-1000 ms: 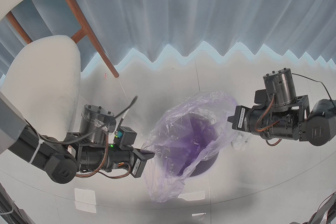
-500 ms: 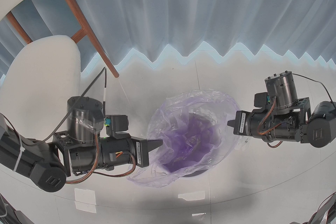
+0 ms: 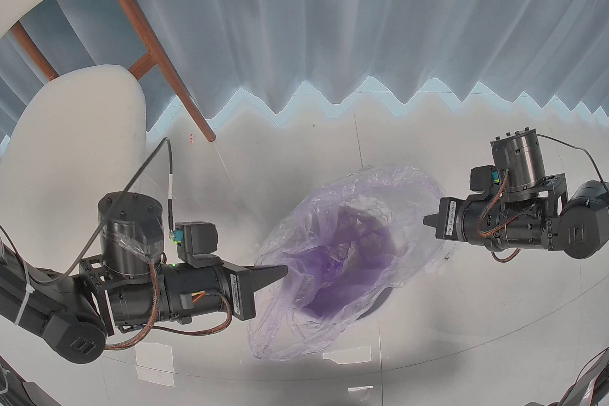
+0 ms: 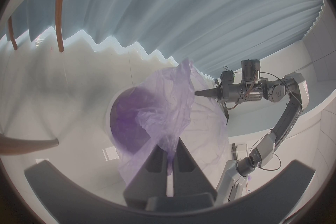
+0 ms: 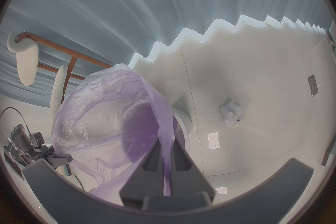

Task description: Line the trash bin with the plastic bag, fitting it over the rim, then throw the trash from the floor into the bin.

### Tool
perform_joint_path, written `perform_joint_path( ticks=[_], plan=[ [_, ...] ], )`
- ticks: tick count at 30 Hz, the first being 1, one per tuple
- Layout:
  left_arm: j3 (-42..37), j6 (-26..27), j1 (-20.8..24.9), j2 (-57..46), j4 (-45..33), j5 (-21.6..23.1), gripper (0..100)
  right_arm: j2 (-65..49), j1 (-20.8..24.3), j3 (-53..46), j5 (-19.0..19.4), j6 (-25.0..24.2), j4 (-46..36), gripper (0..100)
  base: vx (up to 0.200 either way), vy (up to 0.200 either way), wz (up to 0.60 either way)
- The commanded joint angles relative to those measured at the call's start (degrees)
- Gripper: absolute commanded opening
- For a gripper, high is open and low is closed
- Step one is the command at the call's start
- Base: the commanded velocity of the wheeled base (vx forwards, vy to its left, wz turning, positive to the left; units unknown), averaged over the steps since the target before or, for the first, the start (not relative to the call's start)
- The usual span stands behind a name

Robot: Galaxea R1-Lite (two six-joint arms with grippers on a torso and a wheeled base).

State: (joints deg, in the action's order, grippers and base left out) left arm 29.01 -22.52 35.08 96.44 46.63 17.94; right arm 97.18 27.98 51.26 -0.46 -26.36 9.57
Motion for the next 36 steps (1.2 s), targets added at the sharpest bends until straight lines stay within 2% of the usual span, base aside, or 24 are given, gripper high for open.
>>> perform_joint_path(
  ticks=[1, 5, 6, 14, 19, 25, 28, 29, 31, 36],
  plan=[
    [1.5, -0.1, 0.0, 1.1, 0.6, -0.3, 0, 0.3, 0.0, 0.2, 0.0, 0.2, 0.1, 0, 0.2, 0.0, 0.0],
    [3.2, -0.2, 0.7, 1.9, 0.2, -2.7, 0, 0.3, -0.4, 0.2, 0.7, 0.6, 0.1, 0, 0.1, 0.0, 0.0],
    [3.9, -0.5, 1.3, 2.0, 0.0, -4.1, 0, 0.6, -1.3, 0.2, 1.5, 1.2, 0.1, 0, 0.0, 0.0, 0.0],
    [4.6, -0.1, 0.3, 6.6, 1.7, -6.1, 0, 3.1, -4.0, 0.6, 2.3, 7.4, 0.3, 0, 0.0, 0.0, 0.0],
    [5.1, -2.5, -0.4, 6.9, 4.8, -6.3, 0, 4.9, -5.7, 1.9, 3.9, 7.9, 1.8, 0, 0.0, 0.0, 0.0],
    [7.7, -4.0, -0.5, 6.5, 3.7, -7.1, 0, 7.8, -8.1, 5.5, 4.9, 7.7, 3.0, 0, 0.0, 0.0, 0.0],
    [7.6, -3.9, 0.0, 4.9, -0.5, -9.8, 0, 10.0, -9.6, 7.5, 5.4, 7.7, 3.1, 0, 0.0, 0.0, 0.0],
    [7.5, -3.9, 0.6, 3.8, -4.3, -12.1, 0, 11.2, -9.9, 8.8, 5.5, 7.6, 3.1, 0, 0.0, 0.0, 0.0],
    [7.6, -4.0, 1.6, 3.0, -8.1, -13.6, 0, 12.4, -10.0, 10.2, 5.5, 7.5, 3.1, 0, 0.0, 0.0, 0.0],
    [6.6, -4.0, 2.6, 2.8, -10.4, -14.7, 0, 15.8, -9.8, 13.8, 6.2, 7.5, 3.1, 0, 0.0, 0.0, 0.0]
  ],
)
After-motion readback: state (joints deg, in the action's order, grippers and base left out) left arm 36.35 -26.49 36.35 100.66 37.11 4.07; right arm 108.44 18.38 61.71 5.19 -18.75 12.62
